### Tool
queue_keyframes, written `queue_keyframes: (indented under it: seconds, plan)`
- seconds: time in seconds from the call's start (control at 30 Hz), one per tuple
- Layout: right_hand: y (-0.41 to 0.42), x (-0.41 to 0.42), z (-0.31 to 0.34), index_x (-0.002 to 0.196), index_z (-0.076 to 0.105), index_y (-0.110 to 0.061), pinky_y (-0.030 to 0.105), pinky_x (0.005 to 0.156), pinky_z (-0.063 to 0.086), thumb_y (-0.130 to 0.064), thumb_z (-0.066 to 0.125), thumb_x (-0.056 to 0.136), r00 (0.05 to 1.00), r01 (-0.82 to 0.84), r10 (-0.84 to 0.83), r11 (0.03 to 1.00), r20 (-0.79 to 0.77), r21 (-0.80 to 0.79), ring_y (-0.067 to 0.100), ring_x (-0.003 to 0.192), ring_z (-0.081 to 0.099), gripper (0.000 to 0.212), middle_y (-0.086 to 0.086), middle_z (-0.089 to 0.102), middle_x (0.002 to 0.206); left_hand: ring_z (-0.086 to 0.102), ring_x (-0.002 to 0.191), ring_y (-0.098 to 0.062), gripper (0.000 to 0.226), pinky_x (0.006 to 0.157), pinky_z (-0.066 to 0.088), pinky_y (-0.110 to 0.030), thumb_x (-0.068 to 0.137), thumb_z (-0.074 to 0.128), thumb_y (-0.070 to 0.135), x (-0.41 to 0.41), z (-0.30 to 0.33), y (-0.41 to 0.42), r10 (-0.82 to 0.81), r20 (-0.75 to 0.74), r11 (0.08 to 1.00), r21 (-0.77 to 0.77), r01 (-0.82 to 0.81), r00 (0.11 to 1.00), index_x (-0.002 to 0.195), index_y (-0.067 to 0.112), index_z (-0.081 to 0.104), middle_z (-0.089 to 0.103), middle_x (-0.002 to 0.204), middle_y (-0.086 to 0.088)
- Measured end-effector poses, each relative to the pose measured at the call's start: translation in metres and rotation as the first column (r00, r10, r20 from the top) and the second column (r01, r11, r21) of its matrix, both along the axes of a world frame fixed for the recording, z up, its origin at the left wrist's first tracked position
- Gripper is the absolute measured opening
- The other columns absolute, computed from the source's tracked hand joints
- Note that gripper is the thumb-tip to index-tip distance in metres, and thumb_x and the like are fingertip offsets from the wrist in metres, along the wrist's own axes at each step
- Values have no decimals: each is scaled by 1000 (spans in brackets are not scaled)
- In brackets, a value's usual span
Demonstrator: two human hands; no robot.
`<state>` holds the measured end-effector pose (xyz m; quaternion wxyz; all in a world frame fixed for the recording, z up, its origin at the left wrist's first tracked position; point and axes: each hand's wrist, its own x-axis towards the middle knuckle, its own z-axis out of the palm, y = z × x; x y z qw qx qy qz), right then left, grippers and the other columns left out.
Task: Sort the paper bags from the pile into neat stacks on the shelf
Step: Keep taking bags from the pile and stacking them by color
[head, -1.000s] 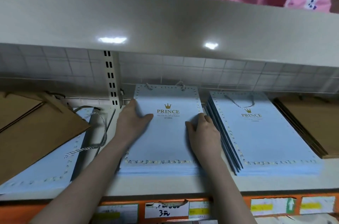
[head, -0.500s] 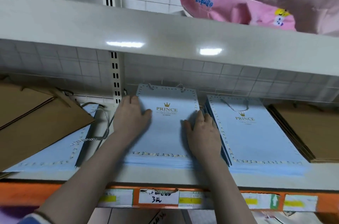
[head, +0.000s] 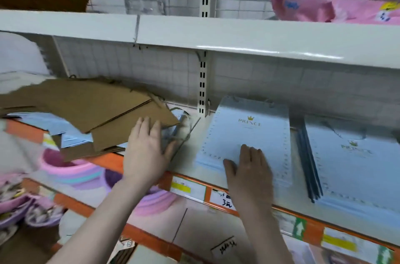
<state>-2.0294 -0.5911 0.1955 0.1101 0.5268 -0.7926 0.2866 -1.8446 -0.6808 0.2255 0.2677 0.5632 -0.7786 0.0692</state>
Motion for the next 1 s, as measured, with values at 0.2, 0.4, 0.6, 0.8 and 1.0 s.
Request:
queue_keyframes:
  seconds: [0.2,0.4,0.6,0.8,1.0]
  plan:
    - [-20,67,5,105,66,5,48,80,53,-34,64,79,994,-108,107,994,-36,-29,40,96,63,46,21,67,98,49,116,-51,58,97,41,-56,78,72,33,91,2,3,184,-149,982,-7,-188,972,115,-9,59,54,119,-37]
    - [-45,144,14,108,65,5,48,78,54,-27,78,72,979,-197,193,979,-64,-46,39,95,63,49,21,67,100,50,115,-52,61,93,42,-58,78,67,39,170,2,-2,248,-188,969,38,-245,951,113,-10,60,55,118,-36]
    - [-81,235,10,103,64,8,49,75,55,-24,70,80,987,-161,163,975,-2,-151,42,87,63,39,25,65,93,52,115,-50,74,92,44,-57,79,39,54,272,0,-27,241,-153,970,10,-243,958,115,-7,60,56,119,-34]
    - [-106,298,9,100,62,6,47,77,51,-23,71,80,991,-105,116,983,72,-151,41,87,59,36,24,61,92,47,122,-47,67,100,38,-53,79,51,48,333,3,-67,176,-148,984,0,-177,973,119,-6,59,52,126,-33]
    - [-132,314,20,108,61,6,48,81,50,-26,71,81,997,-34,42,993,72,-109,44,91,59,43,26,61,95,52,113,-51,73,96,41,-56,81,41,54,342,13,-119,75,-112,997,21,-73,991,111,-9,63,57,115,-37]
